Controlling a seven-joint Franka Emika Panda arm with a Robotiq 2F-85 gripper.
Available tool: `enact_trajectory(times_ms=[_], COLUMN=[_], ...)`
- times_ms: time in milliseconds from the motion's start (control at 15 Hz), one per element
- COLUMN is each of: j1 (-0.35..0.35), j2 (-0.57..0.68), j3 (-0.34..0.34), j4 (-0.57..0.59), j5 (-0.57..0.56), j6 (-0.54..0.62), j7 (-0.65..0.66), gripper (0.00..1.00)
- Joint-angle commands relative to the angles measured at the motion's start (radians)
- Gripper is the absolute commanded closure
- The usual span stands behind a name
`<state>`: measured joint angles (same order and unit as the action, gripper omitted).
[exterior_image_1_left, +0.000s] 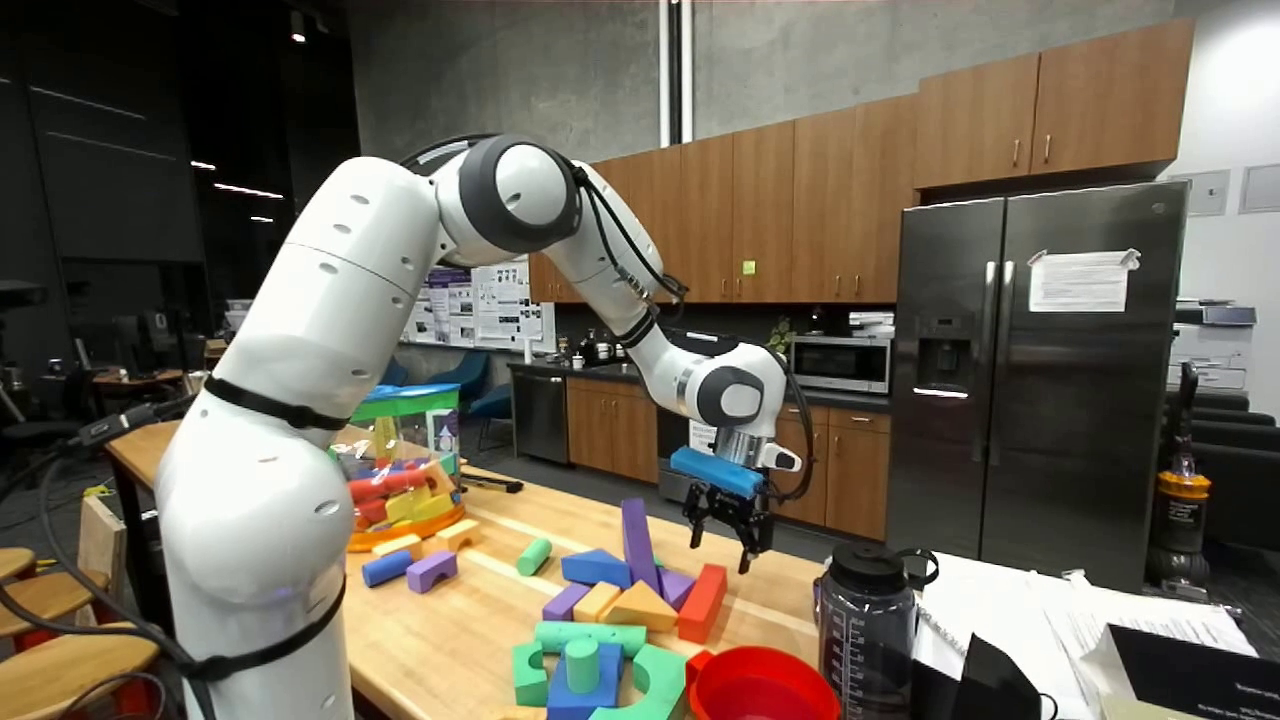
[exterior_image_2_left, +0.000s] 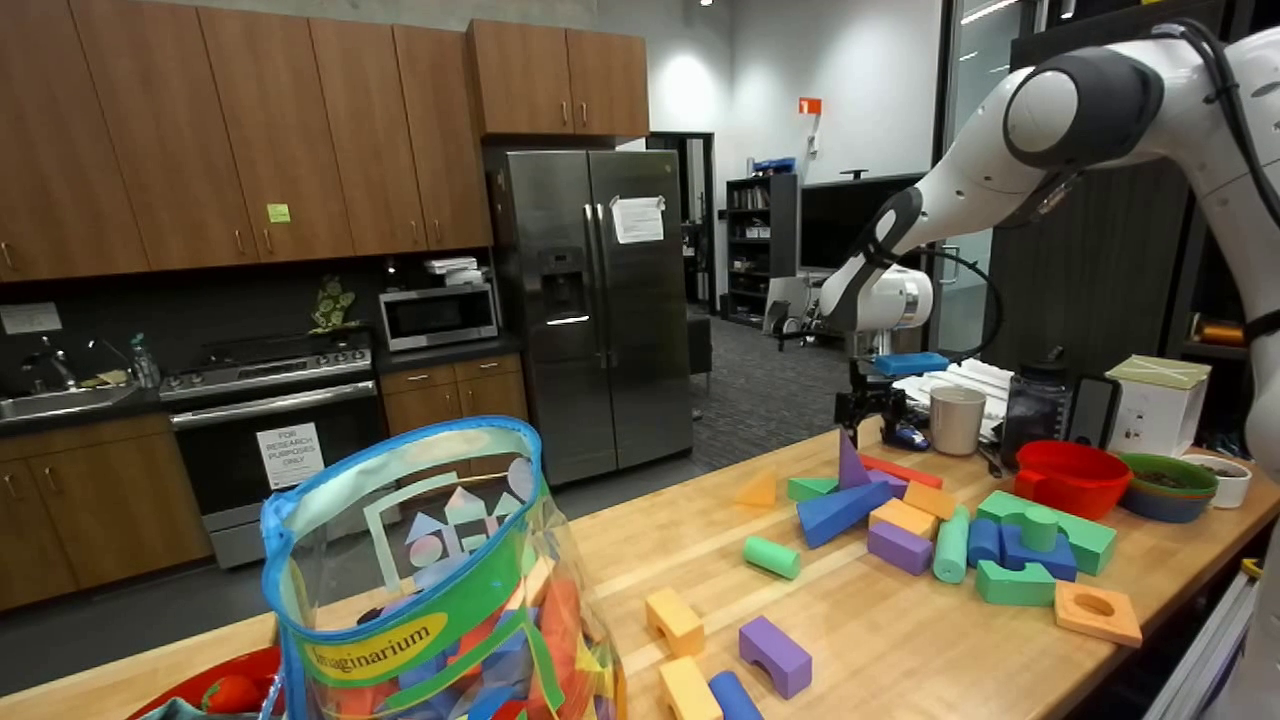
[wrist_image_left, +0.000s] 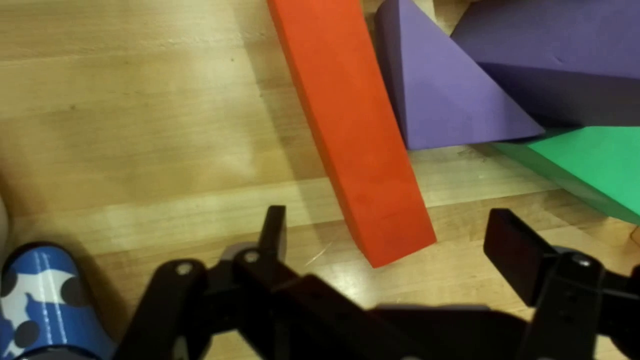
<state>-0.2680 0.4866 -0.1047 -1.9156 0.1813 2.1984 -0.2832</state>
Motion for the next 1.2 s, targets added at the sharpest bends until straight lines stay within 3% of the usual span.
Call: enact_trajectory(times_ms=[0,1133], j1=[-0.015,-0.008], j2=[0.009,0.031], j3=[0.003,0.005], j4=[0.01,-0.011], j5=[-0.011,-0.028], j6=[-0.011,-0.017], j7=[-0.012,-0.002], gripper=[0.0,0.0])
